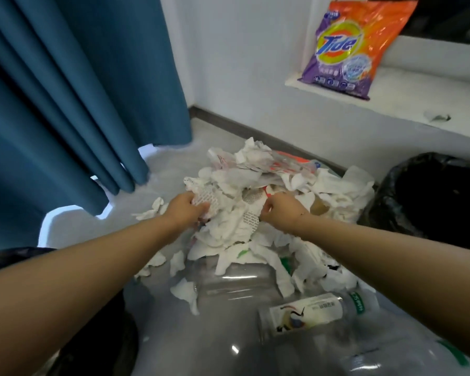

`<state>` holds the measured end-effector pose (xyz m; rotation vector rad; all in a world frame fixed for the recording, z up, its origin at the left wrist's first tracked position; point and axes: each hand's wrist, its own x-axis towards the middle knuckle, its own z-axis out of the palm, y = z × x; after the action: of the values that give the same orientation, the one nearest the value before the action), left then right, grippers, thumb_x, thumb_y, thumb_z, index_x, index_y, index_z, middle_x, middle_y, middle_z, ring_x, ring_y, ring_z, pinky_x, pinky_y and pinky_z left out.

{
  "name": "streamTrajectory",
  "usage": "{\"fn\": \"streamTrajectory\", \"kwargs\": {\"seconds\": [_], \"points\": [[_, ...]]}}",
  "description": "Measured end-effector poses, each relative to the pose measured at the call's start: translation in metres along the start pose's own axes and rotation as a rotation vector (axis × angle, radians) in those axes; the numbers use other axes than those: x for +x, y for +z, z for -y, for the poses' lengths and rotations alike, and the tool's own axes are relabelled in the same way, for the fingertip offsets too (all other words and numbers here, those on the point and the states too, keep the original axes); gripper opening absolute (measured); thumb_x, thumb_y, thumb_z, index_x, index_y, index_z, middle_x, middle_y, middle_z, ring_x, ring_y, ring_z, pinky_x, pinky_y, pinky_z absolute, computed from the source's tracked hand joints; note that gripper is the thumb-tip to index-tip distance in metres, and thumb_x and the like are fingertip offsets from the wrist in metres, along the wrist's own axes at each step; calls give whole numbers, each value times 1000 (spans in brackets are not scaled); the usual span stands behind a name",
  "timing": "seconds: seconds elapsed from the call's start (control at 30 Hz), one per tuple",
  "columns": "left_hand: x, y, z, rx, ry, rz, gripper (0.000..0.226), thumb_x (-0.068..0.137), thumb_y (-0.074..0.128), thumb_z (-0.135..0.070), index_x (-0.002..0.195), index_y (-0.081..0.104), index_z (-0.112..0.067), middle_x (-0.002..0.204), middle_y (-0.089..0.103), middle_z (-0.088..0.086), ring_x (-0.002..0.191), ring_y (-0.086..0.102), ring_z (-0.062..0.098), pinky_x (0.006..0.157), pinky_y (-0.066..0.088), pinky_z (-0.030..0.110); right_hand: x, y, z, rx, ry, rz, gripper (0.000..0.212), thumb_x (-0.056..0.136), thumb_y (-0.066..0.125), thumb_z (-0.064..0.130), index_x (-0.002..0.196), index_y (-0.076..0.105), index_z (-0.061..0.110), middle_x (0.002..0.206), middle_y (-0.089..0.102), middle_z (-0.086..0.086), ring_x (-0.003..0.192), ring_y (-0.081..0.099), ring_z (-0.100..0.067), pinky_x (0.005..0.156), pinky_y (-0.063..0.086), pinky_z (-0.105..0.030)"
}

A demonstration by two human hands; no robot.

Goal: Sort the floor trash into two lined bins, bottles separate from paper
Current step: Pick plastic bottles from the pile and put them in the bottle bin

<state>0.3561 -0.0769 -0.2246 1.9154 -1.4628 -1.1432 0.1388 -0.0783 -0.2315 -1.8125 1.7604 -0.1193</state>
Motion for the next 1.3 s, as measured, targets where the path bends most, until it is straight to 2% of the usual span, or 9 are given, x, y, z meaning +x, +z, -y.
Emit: {"fn": "streamTrajectory", "kwargs": {"seconds": [0.2,0.3,0.37,0.5,0.63,0.8,1.0,1.1,1.3], "points": [[-16,15,26,-252,-160,98,27,98,48,-18,121,54,-5,100,63,9,76,58,14,61,47,23,13,27,2,-7,141,10,24,88,59,35,84,55,11,73,53,-2,76,56,-22,57,46,-29],[-16,23,36,-293,-206,124,30,98,47,-19,125,53,-6,109,63,9,85,59,15,65,48,22,24,37,-1,48,187,40,26,85,63,37,89,58,12,79,54,-2,79,54,-20,65,44,-27],[-19,24,43,-310,-237,147,31,99,47,-21,127,52,-9,113,63,7,90,59,15,65,49,21,31,43,-1,141,189,43,22,84,65,32,78,56,13,72,51,-1,71,52,-19,65,42,-28],[-21,19,54,-377,-250,107,32,101,41,-18,130,50,-8,110,62,7,83,58,13,64,47,20,29,26,-13,291,176,-114,34,91,57,26,60,46,15,58,43,-3,53,39,-15,55,36,-29],[-34,12,50,-415,-221,46,31,100,43,-17,127,53,-7,99,64,4,79,59,12,65,49,20,2,-1,-11,468,50,-295,33,94,53,29,81,63,1,73,60,-12,62,51,-15,58,42,-27],[-57,22,30,-542,-209,166,27,103,34,-16,122,51,-9,100,63,4,82,61,11,60,54,17,-30,6,14,704,-18,27,25,90,62,21,85,66,-3,69,66,-6,44,48,-9,39,40,-20],[-61,35,19,-563,-161,243,27,103,34,-22,114,56,-12,108,67,6,99,62,18,91,51,33,-34,18,16,647,0,118,28,86,67,24,77,64,-2,66,66,-8,40,49,-8,39,41,-21],[-57,38,21,-513,-104,270,25,100,43,-24,112,60,-10,101,67,5,86,60,13,75,53,23,-30,21,19,521,-2,203,31,85,67,31,69,62,5,59,63,-4,40,48,-9,39,40,-21],[-41,31,37,-518,-178,78,23,100,43,-19,118,56,-13,102,67,3,81,61,12,66,50,23,31,16,12,434,152,-140,21,89,57,21,74,53,7,74,57,-13,58,48,-23,53,41,-33]]}}
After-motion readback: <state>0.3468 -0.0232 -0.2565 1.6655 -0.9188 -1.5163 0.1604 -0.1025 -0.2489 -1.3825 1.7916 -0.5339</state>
